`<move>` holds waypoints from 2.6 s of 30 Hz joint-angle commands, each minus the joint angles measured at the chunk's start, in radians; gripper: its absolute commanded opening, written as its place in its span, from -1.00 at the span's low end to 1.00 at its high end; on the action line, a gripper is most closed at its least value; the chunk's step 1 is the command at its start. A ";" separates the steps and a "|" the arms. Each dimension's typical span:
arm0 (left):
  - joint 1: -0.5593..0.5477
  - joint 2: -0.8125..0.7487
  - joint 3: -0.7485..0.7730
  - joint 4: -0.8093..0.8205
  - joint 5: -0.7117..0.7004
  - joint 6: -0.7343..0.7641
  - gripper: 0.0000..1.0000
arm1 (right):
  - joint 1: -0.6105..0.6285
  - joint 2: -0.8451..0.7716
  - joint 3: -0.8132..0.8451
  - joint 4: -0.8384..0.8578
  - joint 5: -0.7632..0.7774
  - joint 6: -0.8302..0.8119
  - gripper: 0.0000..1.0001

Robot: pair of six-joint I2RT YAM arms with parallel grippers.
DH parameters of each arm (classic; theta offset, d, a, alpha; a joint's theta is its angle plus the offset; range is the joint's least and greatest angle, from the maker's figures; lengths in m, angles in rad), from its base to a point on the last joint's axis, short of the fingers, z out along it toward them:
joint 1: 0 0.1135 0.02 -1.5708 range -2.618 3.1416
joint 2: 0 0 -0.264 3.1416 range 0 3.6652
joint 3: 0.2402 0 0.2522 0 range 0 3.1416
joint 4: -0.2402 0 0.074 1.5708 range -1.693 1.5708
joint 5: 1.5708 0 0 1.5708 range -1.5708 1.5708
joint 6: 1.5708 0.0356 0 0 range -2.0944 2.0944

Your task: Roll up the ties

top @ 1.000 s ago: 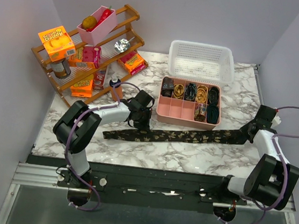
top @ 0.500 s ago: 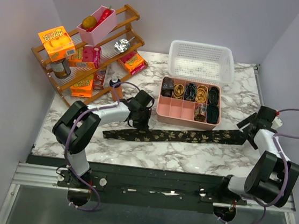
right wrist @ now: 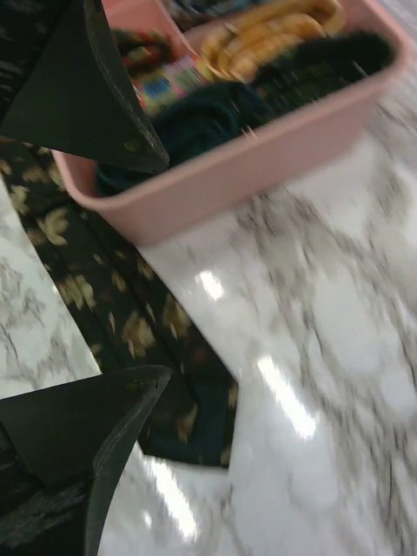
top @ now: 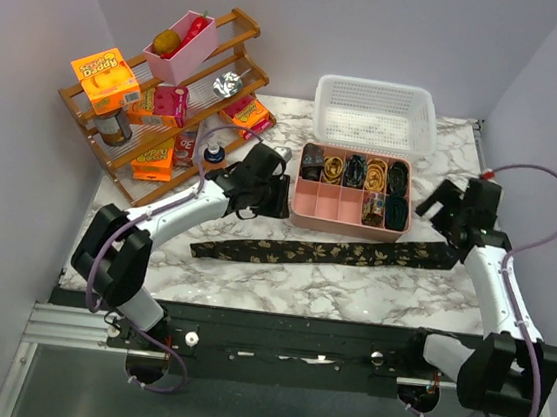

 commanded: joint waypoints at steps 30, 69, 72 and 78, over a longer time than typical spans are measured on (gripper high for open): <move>-0.018 -0.536 -0.543 -0.044 -0.076 -0.271 -1.00 | 1.031 0.881 0.745 0.059 -0.285 -0.216 0.80; -0.033 -0.602 -0.536 0.053 -0.164 -0.244 -1.00 | 1.066 1.094 1.067 -0.042 -0.143 -0.252 -0.68; -0.033 -0.595 -0.533 0.058 -0.159 -0.242 -1.00 | 1.066 1.097 1.040 -0.067 -0.049 -0.236 -0.84; -0.033 -0.579 -0.531 0.071 -0.155 -0.233 -1.00 | 1.064 1.071 0.972 -0.099 0.136 -0.201 -0.99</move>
